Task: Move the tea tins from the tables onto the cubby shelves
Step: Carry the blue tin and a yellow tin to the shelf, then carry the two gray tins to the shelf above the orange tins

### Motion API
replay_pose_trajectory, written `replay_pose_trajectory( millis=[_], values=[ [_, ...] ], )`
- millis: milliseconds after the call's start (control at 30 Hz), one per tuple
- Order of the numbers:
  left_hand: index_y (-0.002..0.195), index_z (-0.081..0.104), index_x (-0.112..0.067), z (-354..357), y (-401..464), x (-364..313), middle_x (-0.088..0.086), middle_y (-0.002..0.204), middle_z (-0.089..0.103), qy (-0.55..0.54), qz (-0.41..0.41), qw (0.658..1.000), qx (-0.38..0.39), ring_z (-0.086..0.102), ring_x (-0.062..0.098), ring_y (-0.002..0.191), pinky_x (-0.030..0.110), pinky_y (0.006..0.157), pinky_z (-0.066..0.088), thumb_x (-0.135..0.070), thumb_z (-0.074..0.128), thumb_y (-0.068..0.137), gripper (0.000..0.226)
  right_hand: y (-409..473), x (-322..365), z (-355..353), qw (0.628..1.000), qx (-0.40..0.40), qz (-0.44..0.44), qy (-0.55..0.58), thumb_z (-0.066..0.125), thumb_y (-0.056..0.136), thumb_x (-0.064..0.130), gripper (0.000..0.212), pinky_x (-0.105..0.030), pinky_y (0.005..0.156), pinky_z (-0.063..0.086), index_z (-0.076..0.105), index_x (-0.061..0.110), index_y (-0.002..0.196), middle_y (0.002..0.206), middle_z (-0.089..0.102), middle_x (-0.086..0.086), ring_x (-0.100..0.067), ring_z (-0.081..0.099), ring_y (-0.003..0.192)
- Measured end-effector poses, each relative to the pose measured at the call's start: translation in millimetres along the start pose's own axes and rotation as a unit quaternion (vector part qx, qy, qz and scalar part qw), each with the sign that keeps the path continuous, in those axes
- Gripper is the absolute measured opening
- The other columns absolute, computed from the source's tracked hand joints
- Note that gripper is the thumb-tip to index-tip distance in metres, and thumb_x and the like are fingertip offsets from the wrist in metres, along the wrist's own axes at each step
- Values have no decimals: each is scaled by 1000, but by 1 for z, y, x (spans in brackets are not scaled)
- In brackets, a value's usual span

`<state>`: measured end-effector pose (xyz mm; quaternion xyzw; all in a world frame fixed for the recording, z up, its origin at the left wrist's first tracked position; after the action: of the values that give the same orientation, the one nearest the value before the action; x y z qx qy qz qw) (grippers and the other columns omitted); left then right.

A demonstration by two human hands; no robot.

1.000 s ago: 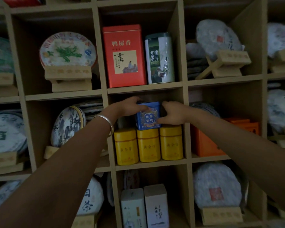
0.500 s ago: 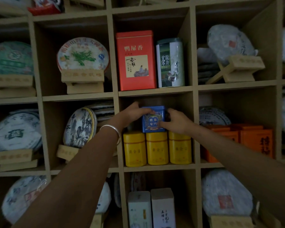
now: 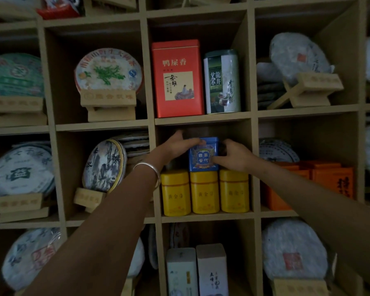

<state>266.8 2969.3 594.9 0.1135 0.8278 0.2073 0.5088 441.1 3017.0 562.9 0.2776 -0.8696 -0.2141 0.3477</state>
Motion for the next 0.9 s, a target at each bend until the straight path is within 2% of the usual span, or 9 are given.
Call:
replay_pose_trajectory(
  millis=[100, 200, 333, 433, 533, 600, 700, 800, 900],
  values=[
    [95, 52, -28, -11, -3, -2, -14, 88, 60, 9, 19, 999, -39, 63, -8, 70, 7, 50, 45, -28, 79, 76, 33, -3, 1, -7, 1000, -28, -3, -12, 72, 77, 43, 65, -19, 55, 41, 47, 7, 124, 114, 63, -7, -13, 56, 86],
    [112, 55, -17, -22, -5, -2, -8, 97, 63, 35, 25, 996, -75, 61, 4, 87, 12, 62, 46, -29, 79, 76, 44, -10, 2, -16, 997, -51, -13, -54, 70, 79, 42, 66, -18, 55, 36, 46, 4, 127, 114, 63, -10, -15, 55, 86],
    [128, 50, -9, -24, -11, -6, 8, 115, 62, 156, 7, 985, -74, 61, 21, 101, 37, 87, 53, -30, 74, 81, 57, -25, 7, -34, 992, -69, -17, -103, 68, 81, 37, 51, -25, 61, 42, 52, 5, 118, 104, 65, -8, -16, 55, 81],
    [121, 58, -10, -31, -21, -18, 10, 113, 65, 258, 31, 960, -102, 61, 25, 102, 33, 86, 49, -34, 72, 82, 48, -45, 18, -51, 981, -78, -26, -175, 66, 80, 38, 39, -27, 65, 44, 57, 8, 102, 90, 61, -6, -25, 61, 87],
    [97, 69, -11, -34, -32, -43, 13, 97, 69, 335, 70, 931, -123, 63, 30, 97, 31, 77, 46, -33, 71, 81, 28, -75, 24, -72, 972, -84, -12, -217, 63, 81, 38, 34, -31, 70, 50, 59, 8, 97, 94, 66, -12, -29, 63, 91],
    [82, 69, -13, -23, -40, -59, 13, 86, 69, 346, 101, 926, -108, 64, 31, 91, 30, 70, 44, -31, 70, 80, 18, -101, 24, -83, 972, -69, -14, -224, 60, 84, 35, 22, -34, 70, 53, 59, 14, 89, 90, 67, -9, -26, 63, 84],
    [85, 67, -15, 20, -53, -81, 13, 91, 70, 318, 173, 931, -52, 63, 30, 92, 33, 76, 49, -31, 70, 79, 17, -142, 14, -104, 957, -74, -7, -282, 59, 85, 26, 9, -31, 66, 47, 57, 17, 83, 91, 65, -12, -32, 63, 87],
    [94, 67, -14, 90, -70, -98, 14, 101, 69, 293, 238, 925, 35, 63, 31, 97, 36, 81, 51, -31, 69, 79, 23, -192, -7, -134, 918, -85, 108, -372, 61, 81, 32, 25, -32, 67, 43, 59, 8, 89, 99, 65, -18, -35, 63, 93],
    [102, 66, -15, 176, -98, -115, 12, 107, 68, 274, 280, 910, 135, 62, 29, 100, 32, 79, 49, -34, 68, 81, 28, -262, -21, -174, 868, -62, 198, -450, 60, 82, 37, 36, -33, 71, 46, 60, 8, 104, 108, 64, -15, -34, 62, 99]
  ],
)
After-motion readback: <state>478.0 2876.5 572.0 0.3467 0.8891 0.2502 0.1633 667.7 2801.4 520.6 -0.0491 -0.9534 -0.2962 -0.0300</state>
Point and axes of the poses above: each hand's wrist, its own y-axis towards the middle knuckle, its own z-axis out of the palm, x = y × z, the point moved 4 cm from there along y, towards the middle knuckle
